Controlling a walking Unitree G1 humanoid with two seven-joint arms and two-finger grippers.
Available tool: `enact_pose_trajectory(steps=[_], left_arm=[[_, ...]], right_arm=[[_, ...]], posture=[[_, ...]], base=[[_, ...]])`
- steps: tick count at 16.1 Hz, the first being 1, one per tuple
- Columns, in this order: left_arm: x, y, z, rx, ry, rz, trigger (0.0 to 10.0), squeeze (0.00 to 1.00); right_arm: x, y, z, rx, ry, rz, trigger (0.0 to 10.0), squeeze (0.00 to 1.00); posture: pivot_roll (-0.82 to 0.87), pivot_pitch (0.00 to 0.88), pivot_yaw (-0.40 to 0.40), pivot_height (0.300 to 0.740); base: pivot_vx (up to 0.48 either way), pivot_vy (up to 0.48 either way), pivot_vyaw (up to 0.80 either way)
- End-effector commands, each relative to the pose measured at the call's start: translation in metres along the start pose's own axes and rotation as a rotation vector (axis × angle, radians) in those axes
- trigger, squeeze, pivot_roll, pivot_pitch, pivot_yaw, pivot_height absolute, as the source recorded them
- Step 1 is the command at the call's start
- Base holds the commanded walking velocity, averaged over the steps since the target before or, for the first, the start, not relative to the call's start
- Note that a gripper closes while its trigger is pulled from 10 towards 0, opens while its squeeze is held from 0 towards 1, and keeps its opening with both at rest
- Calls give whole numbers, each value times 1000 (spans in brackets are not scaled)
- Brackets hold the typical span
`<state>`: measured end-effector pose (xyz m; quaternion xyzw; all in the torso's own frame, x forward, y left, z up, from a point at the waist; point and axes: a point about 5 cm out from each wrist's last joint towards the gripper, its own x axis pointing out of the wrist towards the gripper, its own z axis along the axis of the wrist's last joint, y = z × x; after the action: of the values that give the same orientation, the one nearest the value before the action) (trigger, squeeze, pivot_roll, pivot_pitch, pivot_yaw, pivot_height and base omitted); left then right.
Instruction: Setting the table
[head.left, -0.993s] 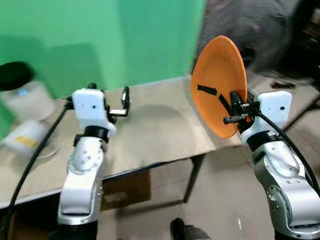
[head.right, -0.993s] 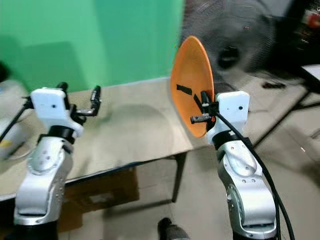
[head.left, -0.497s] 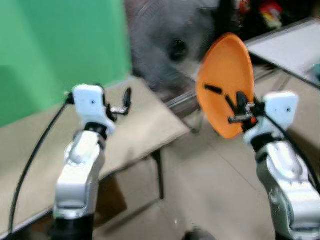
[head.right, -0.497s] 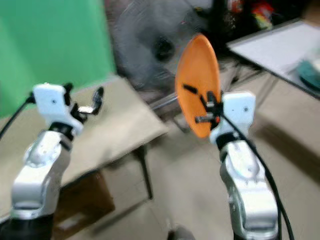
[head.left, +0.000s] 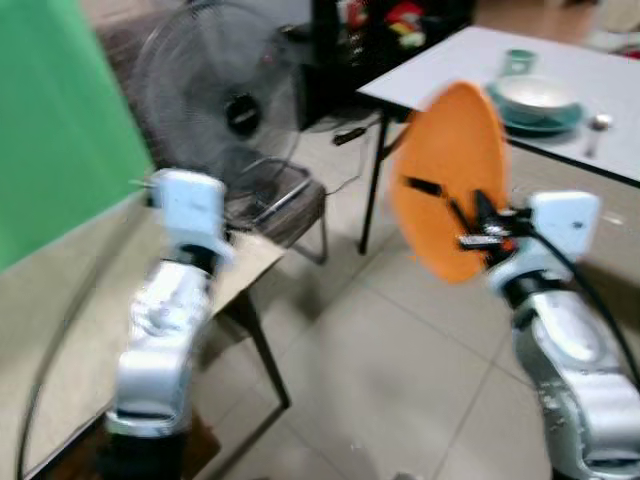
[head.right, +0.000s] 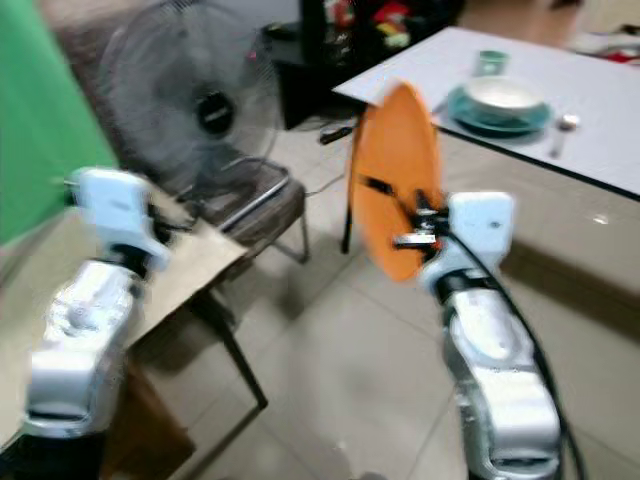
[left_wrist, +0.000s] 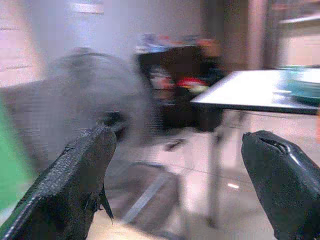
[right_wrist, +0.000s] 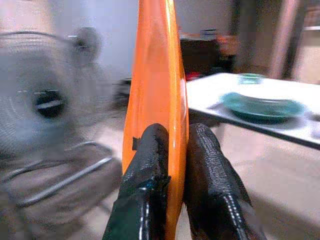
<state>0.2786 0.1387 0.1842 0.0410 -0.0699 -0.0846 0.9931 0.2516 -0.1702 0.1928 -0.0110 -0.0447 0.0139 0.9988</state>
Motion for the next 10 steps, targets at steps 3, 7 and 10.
enact_pose_trajectory(steps=[3,7,10], left_arm=[[-1,9,-1,-17,3,65,10000,0],[0,-8,-14,-6,83,-68,10000,0],[3,-1,-16,0,89,-22,10000,0]], right_arm=[[-1,11,16,3,-69,58,10000,0],[-6,3,13,-32,-62,39,10000,0],[-10,0,11,-71,-50,22,10000,0]], posture=[[1,0,62,740],[-21,0,89,740],[-22,0,93,740]], base=[[0,0,-800],[0,0,-800],[0,0,-800]])
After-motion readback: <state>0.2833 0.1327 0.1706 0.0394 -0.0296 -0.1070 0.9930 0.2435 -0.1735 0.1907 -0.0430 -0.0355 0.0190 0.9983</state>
